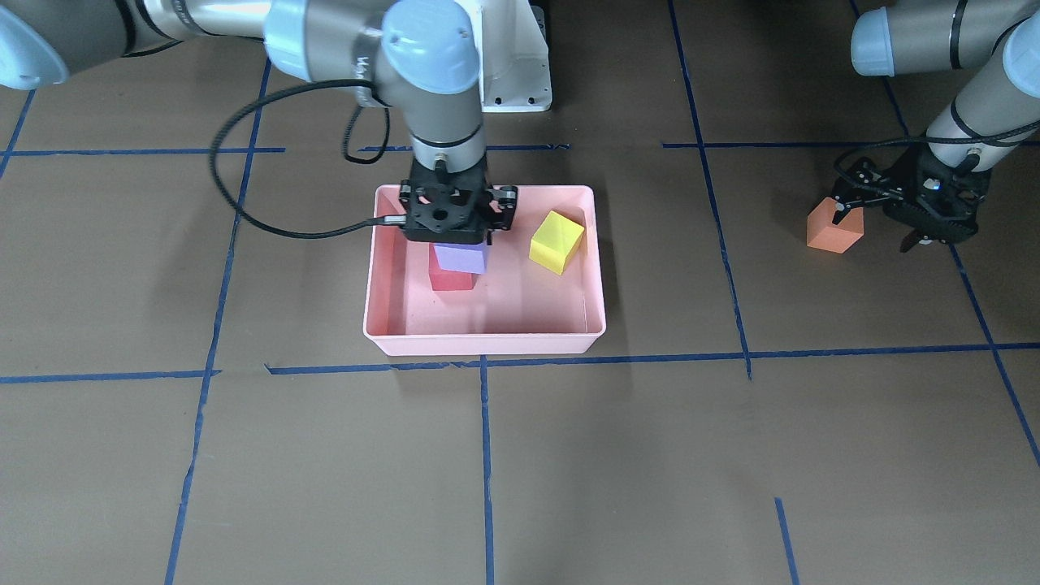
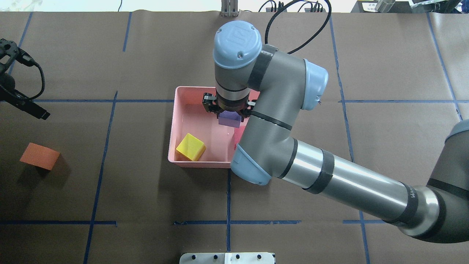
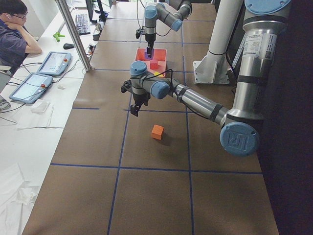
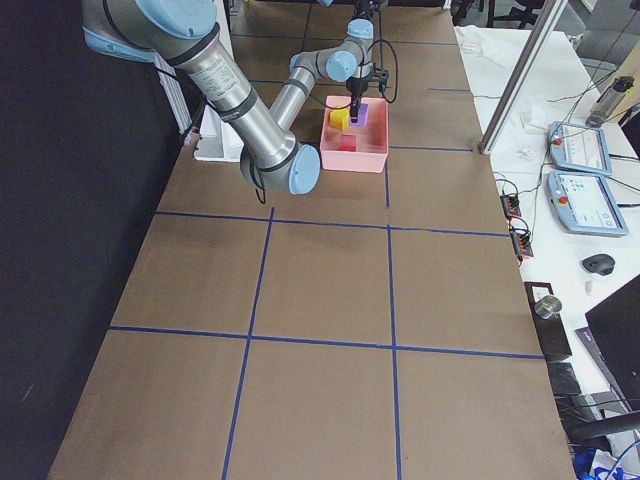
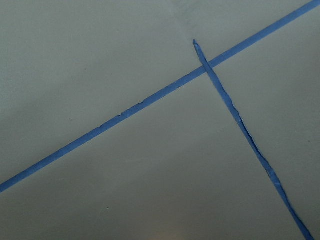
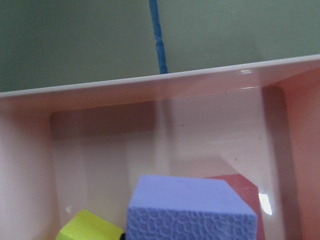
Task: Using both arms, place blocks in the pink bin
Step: 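Carry the purple cube into the pink bin and release it, then raise the right gripper out of the bin while the left gripper reaches the orange cube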
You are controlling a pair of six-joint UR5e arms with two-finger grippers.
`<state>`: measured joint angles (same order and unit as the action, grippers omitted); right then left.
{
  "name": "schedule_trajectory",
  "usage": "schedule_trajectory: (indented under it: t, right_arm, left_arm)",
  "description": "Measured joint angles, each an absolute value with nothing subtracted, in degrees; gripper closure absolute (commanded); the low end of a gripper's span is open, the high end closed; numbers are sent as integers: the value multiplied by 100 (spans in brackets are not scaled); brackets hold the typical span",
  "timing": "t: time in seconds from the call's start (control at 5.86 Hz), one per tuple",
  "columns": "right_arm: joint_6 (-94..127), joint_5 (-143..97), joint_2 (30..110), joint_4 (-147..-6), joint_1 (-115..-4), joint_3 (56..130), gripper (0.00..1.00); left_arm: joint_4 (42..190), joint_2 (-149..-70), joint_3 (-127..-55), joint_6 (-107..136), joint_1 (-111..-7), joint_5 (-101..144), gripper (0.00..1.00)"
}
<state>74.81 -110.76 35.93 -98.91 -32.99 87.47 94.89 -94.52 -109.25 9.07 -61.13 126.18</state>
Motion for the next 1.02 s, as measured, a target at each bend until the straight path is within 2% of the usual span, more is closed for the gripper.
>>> schedule_trajectory:
  t: [0.17, 0.51, 0.68, 1.02]
  right_arm:
    - [7559, -11002, 3352, -9834, -3250, 8475, 0]
    - [7472, -11105, 3249, -9813, -3379, 8386, 0]
    - [7265, -11308, 3418, -9821, -3582, 8547, 0]
    - [6649, -11567, 4224, -9843, -3932, 9353, 0]
  left_arm:
    - [9668, -9262, -10930, 891, -6128, 12618, 0]
    - [10344, -8648, -10962, 1128, -6130, 12613, 0]
    - [10973, -8320, -10893, 1627, -6118, 12595, 0]
    - [12459, -7967, -10414, 2831, -6001, 12539, 0]
